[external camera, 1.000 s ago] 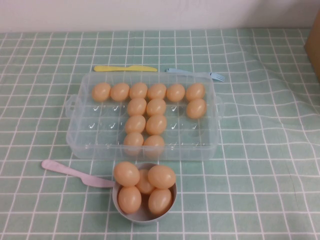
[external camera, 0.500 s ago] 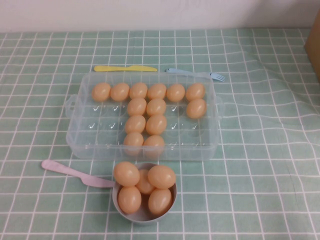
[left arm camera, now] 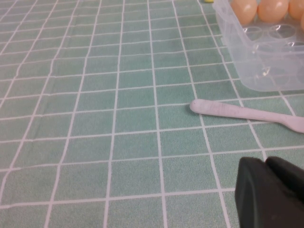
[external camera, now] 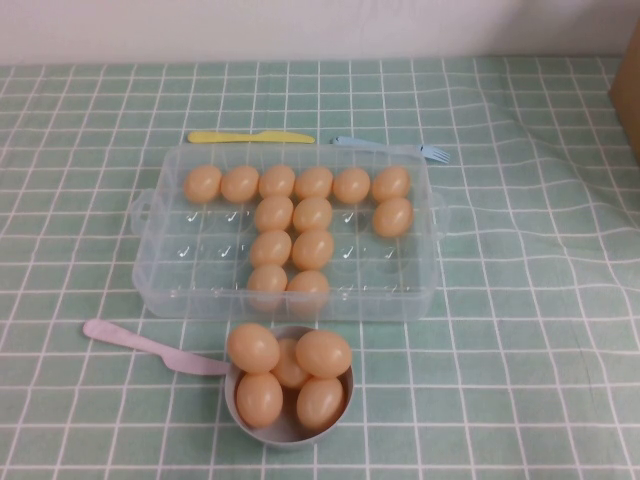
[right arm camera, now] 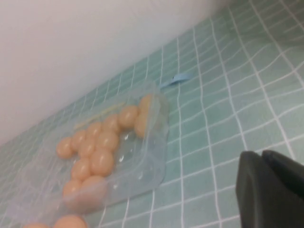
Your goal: Take an egg out of the egg box
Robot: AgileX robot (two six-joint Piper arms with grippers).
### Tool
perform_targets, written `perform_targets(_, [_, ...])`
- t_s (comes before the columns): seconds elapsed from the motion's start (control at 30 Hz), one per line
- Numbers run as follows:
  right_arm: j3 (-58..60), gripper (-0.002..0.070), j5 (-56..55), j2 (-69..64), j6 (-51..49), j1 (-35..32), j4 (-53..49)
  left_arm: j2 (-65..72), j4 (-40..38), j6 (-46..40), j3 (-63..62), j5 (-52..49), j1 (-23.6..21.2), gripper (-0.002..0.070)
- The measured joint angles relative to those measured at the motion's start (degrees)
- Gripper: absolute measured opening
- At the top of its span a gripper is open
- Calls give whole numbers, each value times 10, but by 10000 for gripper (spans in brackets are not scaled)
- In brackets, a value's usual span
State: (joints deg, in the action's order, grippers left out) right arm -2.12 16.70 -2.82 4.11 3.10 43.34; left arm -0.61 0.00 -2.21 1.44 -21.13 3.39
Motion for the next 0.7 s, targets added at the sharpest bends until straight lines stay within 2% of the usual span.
perform_targets(0.27, [-158, -18, 179, -194, 67, 0, -18, 0, 0, 0, 0, 0, 0, -4])
perform_targets(0.47, [-299, -18, 316, -363, 90, 0, -99, 0, 0, 0, 0, 0, 0, -4])
perform_targets(0.6, [-373, -18, 365, -459, 92, 4, -149, 0, 0, 0, 0, 0, 0, -4])
perform_targets(0.7, [-423, -18, 379, -524, 89, 30, -176, 0, 0, 0, 0, 0, 0, -4])
